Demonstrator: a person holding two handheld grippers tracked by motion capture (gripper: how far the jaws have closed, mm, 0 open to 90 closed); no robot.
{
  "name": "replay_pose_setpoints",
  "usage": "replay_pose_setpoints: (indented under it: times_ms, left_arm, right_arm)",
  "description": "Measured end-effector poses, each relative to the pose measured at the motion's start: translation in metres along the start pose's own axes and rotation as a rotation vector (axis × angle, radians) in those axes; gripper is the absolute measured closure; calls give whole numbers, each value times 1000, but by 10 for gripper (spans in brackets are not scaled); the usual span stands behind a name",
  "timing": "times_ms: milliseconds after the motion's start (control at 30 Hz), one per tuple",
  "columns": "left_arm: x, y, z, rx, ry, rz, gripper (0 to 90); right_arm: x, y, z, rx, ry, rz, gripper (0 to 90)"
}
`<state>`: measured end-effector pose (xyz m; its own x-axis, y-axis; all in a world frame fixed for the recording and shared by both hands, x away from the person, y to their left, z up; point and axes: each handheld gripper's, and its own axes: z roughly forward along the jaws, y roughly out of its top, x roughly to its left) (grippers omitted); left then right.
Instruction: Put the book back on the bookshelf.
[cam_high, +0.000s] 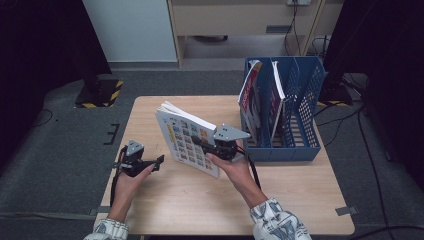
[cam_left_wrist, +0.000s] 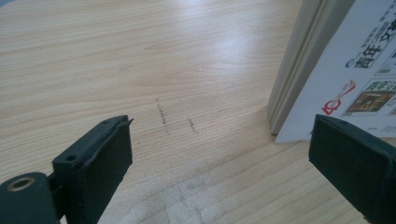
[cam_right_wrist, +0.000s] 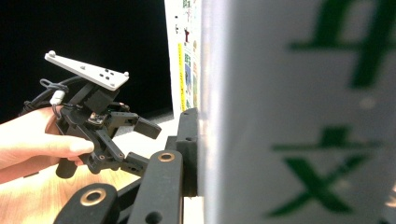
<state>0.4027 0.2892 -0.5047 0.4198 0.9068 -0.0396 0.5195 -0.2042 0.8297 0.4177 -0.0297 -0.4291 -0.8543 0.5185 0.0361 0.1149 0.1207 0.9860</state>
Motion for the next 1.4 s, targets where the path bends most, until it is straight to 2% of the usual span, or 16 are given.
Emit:
replay_pose_setpoints:
  times_ms: [200, 300, 533, 833, 967, 1400]
  left_arm:
    - [1, -2, 1, 5, 6, -2, 57]
    - [1, -3, 3, 26, 24, 17, 57]
    - [2, -4, 4, 35, 31, 8, 39]
    - [3, -5, 3, 48, 47, 22, 39]
    - [1, -7, 7, 77, 60, 36, 41]
    - [4, -7, 6, 80, 75, 38, 46]
  right_arm:
    - [2, 1, -1, -2, -3, -3, 740]
    - [2, 3, -2, -4, -7, 1, 740]
    - [1, 7, -5, -16, -17, 11, 740]
    - [0, 11, -10, -16, -29, 15, 740]
    - [-1, 12, -12, -18, -29, 19, 741]
    - [-1, 15, -15, -24, -33, 27, 741]
